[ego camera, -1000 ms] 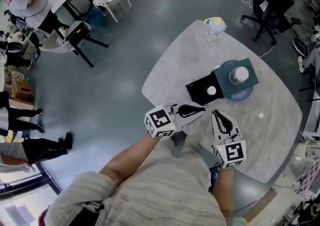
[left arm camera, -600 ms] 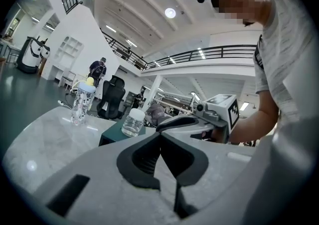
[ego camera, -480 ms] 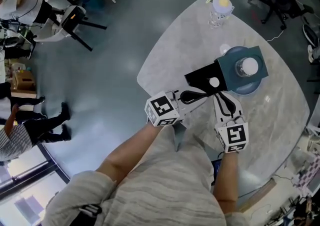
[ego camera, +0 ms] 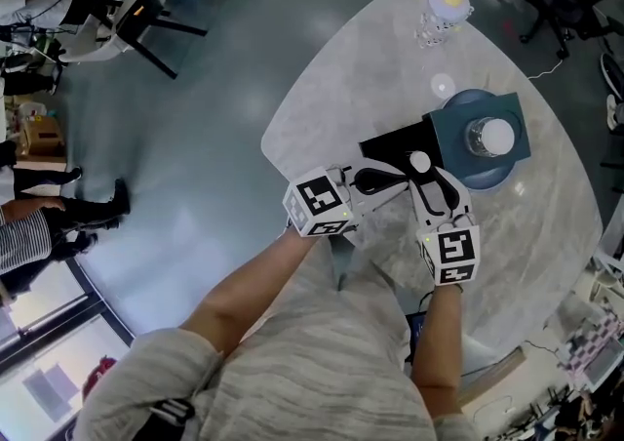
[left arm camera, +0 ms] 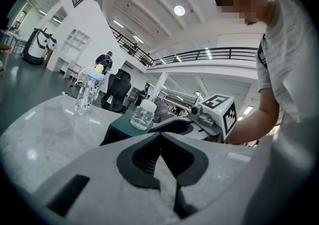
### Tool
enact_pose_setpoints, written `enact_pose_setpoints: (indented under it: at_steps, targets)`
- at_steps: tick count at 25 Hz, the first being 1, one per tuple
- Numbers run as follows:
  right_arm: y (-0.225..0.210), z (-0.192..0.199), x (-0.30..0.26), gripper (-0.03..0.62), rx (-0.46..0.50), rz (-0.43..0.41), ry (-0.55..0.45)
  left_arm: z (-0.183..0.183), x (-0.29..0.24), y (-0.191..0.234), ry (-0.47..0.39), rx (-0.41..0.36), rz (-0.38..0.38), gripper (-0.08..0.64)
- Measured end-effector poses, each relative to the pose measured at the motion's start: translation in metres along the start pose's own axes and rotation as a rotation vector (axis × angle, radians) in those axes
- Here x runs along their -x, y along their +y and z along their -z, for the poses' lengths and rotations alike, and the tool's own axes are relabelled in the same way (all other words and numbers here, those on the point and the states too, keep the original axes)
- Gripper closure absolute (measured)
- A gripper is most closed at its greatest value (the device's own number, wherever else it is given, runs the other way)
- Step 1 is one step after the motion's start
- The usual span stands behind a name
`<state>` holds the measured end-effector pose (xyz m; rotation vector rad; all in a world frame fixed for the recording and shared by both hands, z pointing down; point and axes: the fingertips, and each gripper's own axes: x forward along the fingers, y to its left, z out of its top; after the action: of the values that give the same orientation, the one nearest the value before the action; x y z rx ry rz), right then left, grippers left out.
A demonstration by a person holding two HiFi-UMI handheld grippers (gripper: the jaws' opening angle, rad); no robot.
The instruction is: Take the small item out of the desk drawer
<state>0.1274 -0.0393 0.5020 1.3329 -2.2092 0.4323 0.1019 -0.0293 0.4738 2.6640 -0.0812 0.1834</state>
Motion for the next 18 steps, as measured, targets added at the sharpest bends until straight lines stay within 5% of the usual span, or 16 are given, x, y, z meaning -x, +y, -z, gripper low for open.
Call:
enact_pose_setpoints:
  at_steps: [18]
  targets:
    - [-0.018,0.03,-0.039,0.424,0.074,0.067,0.212,0.018,-0.004,0.011,0.014,0.059,-0.03,0.545]
